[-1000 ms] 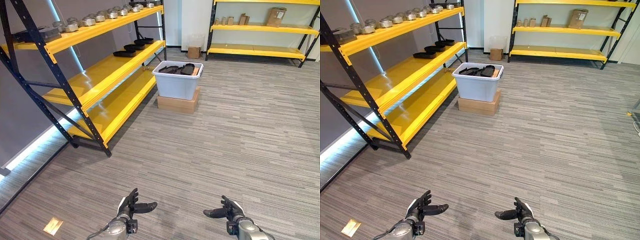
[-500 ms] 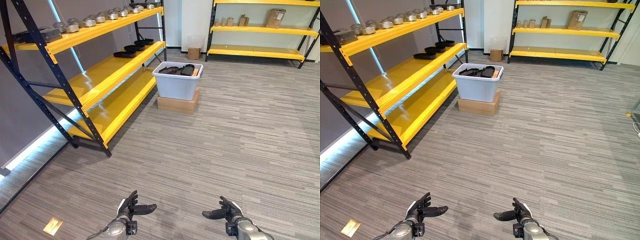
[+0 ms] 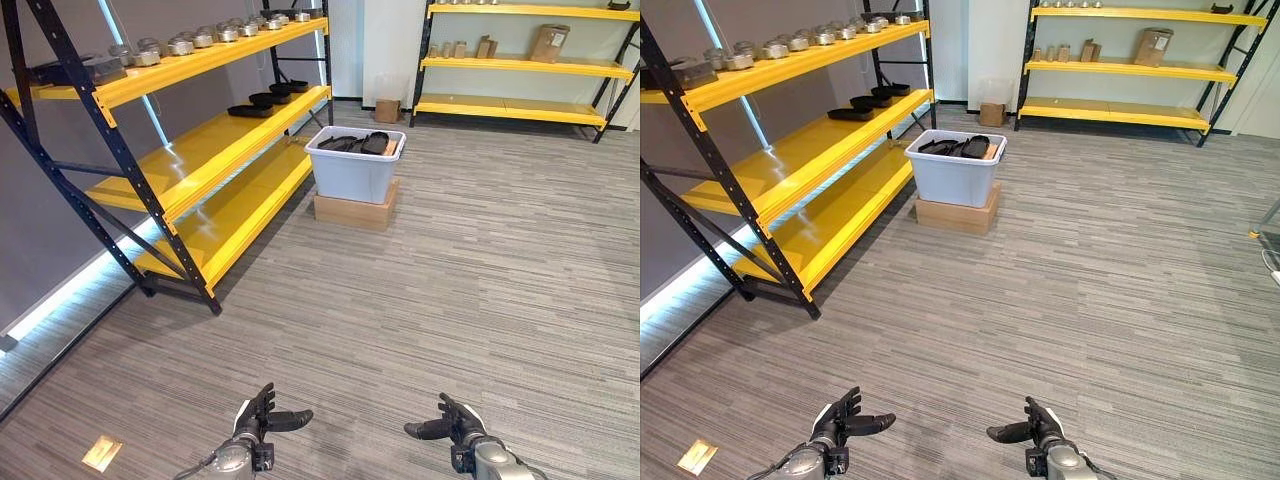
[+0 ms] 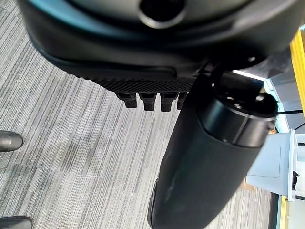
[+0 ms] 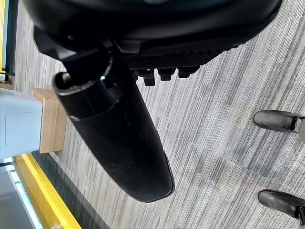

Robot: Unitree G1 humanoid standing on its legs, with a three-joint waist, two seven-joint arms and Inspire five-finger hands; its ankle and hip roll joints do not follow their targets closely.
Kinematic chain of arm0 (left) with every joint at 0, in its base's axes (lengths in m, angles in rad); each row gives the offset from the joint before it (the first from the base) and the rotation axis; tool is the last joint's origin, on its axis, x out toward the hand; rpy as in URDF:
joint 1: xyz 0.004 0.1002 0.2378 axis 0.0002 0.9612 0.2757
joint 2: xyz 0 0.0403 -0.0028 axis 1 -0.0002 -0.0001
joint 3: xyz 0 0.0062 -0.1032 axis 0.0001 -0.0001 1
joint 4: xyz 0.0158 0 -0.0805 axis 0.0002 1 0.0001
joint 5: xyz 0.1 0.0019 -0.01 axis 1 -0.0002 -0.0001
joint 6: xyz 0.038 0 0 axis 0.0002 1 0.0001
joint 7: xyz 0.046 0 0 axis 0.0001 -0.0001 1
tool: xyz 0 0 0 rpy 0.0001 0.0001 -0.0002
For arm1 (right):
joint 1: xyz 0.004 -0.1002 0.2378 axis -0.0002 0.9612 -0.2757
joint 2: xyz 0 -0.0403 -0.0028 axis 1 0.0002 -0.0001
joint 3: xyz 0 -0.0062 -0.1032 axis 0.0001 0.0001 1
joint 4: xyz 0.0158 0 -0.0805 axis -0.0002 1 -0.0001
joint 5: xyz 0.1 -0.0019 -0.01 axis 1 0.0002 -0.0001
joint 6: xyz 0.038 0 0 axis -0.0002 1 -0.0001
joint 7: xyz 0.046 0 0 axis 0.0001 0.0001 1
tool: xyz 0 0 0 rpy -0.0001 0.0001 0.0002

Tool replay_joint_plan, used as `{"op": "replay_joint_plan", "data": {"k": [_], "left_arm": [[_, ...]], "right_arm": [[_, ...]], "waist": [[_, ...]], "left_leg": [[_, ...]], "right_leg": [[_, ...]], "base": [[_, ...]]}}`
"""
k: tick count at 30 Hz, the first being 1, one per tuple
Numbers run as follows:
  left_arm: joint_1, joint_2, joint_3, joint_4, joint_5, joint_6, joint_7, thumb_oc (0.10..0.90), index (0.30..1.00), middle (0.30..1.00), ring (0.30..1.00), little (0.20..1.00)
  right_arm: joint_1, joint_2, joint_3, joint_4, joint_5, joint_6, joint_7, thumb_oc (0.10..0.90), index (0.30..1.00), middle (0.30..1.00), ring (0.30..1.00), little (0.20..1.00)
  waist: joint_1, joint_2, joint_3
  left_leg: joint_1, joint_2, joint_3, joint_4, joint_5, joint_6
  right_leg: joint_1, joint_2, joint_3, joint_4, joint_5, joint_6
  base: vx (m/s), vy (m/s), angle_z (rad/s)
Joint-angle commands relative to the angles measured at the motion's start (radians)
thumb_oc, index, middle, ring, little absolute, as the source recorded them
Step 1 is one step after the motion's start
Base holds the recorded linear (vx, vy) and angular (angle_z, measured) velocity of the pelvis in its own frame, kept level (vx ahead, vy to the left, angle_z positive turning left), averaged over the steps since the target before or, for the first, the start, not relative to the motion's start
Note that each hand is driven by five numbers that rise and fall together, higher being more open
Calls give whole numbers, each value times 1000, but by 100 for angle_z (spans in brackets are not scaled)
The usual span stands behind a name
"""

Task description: Move parts from the plastic box to the shelf.

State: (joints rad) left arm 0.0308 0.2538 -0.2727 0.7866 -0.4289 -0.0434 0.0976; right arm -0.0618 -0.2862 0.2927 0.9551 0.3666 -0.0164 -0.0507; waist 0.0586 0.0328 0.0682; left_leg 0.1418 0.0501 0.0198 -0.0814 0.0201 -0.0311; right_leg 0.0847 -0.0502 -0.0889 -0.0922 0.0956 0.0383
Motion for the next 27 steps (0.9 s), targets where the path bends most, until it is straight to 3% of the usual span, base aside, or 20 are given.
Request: {"op": "replay_joint_plan", "data": {"k": [1,5,8,10,11,13,14,15,19,23,25,26,27], "left_arm": [[-151,32,-3,-25,-48,-64,7,900,1000,1000,1000,1000],[-164,34,-12,-51,-52,-64,8,900,1000,1000,1000,1000],[-167,39,-26,-90,-32,-59,-1,900,1000,1000,1000,1000],[-174,41,-35,-102,-21,-57,-3,900,1000,1000,1000,1000],[-175,42,-32,-104,-17,-57,-5,900,1000,1000,1000,1000],[-177,40,-26,-96,-22,-54,-9,900,1000,1000,1000,1000],[-181,42,-24,-94,-21,-56,-15,900,1000,1000,1000,1000],[-189,42,-26,-88,-20,-57,-17,900,1000,1000,1000,1000],[-186,45,-15,-85,-28,-57,-16,900,1000,1000,1000,1000],[-168,42,-23,-97,-30,-55,-19,900,1000,1000,1000,1000],[-150,44,-21,-120,-41,-52,-18,900,1000,1000,1000,1000],[-131,45,-20,-146,-55,-50,-20,900,1000,1000,1000,1000],[-127,45,-22,-150,-59,-46,-19,900,1000,1000,1000,1000]], "right_arm": [[-112,-35,6,-5,35,-42,5,900,1000,1000,1000,1000],[-109,-29,-7,-22,57,-42,7,900,1000,1000,1000,1000],[-75,-20,-15,-40,60,-41,16,900,1000,1000,1000,1000],[-71,-18,-20,-53,69,-47,11,900,1000,1000,1000,1000],[-69,-16,-26,-55,73,-50,9,900,1000,1000,1000,1000],[-80,-15,-28,-62,79,-47,7,900,1000,1000,1000,1000],[-84,-19,-24,-70,82,-46,7,900,1000,1000,1000,1000],[-94,-18,-23,-62,85,-46,6,900,1000,1000,1000,1000],[-113,-14,-21,-54,81,-36,7,900,1000,1000,1000,1000],[-101,-21,-10,-49,81,-34,13,900,1000,1000,1000,1000],[-93,-24,-4,-48,86,-34,11,900,1000,1000,1000,1000],[-88,-28,8,-52,79,-36,21,900,1000,1000,1000,1000],[-88,-35,16,-50,74,-36,21,900,1000,1000,1000,1000]], "waist": [[8,-25,15],[2,-19,31],[-16,-9,60],[-31,13,93],[-33,22,101],[-45,16,96],[-56,-2,95],[-62,-4,99],[-77,-13,87],[-89,-8,30],[-100,9,5],[-90,10,-4],[-86,-1,-1]], "left_leg": [[-72,-10,-29,70,-50,16],[-99,-39,-38,100,-65,43],[-101,-88,-67,138,-84,87],[-85,-91,-83,152,-91,104],[-73,-91,-89,152,-97,106],[-23,-109,-103,142,-127,106],[22,-121,-119,126,-153,93],[57,-114,-125,113,-171,82],[151,-90,-146,108,-206,39],[199,-36,-158,134,-213,11],[200,10,-175,197,-147,-16],[141,32,-177,389,6,-45],[72,29,-174,546,84,-48]], "right_leg": [[0,-72,-7,146,-150,74],[-63,-100,-3,273,-162,97],[-204,-143,29,595,-1,91],[-286,-125,47,756,17,78],[-328,-120,36,798,-5,75],[-385,-107,-9,668,-32,73],[-379,-99,-38,482,-27,83],[-370,-101,-69,348,-10,92],[-380,-87,-61,112,97,137],[-358,-41,-63,150,93,105],[-368,5,-66,203,46,74],[-325,32,-73,225,-6,41],[-294,36,-66,222,-23,20]], "base": [[-23,139,1],[-23,228,2],[29,276,23],[62,241,42],[207,183,29],[377,42,1],[443,-93,4],[430,-103,24],[424,-104,56],[469,-155,15],[548,-212,34],[605,-252,40],[674,-408,12]]}}
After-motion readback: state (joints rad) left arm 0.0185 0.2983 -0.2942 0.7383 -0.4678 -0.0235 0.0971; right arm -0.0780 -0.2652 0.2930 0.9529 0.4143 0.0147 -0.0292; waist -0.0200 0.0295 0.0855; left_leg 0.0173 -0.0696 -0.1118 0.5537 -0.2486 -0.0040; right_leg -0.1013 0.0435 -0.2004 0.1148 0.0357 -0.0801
